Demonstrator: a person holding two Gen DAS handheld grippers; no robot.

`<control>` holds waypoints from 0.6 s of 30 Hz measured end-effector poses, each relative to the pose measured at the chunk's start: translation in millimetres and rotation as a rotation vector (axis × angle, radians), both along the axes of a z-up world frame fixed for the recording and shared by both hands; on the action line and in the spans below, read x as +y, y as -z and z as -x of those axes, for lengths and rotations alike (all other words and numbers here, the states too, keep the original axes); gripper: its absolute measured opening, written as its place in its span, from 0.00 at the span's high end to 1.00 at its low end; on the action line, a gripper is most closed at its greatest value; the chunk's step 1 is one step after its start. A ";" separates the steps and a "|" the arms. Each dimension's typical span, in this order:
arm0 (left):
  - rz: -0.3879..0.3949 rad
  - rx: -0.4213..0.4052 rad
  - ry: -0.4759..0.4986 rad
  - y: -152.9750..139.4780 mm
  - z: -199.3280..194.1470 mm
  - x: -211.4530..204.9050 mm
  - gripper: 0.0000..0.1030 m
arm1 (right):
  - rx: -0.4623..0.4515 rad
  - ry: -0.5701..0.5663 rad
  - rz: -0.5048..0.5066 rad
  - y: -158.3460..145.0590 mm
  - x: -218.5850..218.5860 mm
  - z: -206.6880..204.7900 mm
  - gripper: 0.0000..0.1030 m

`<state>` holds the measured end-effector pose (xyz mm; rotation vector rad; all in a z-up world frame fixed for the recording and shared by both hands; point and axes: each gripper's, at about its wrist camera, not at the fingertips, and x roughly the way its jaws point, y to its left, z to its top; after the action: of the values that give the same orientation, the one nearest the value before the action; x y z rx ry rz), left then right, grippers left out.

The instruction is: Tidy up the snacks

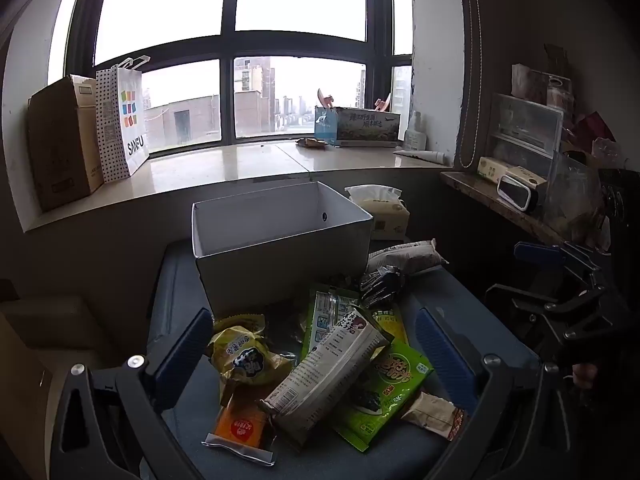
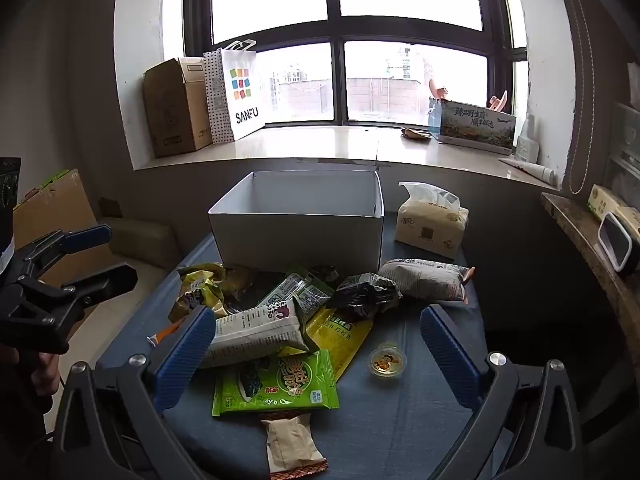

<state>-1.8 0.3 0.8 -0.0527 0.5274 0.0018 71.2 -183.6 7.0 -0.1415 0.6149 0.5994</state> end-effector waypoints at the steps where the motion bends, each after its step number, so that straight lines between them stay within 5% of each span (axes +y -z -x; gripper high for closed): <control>1: 0.004 -0.003 0.004 -0.5 1.2 0.3 0.00 | 0.001 0.001 0.001 0.2 0.0 -0.1 0.00; 18: 0.001 0.027 0.014 4.0 -2.5 -3.0 0.00 | -0.001 -0.007 -0.001 -2.8 -0.2 0.4 0.00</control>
<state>0.7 -2.7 -3.2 -0.0503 0.5546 -0.0111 70.8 -183.8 9.8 -0.1429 0.6137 0.6060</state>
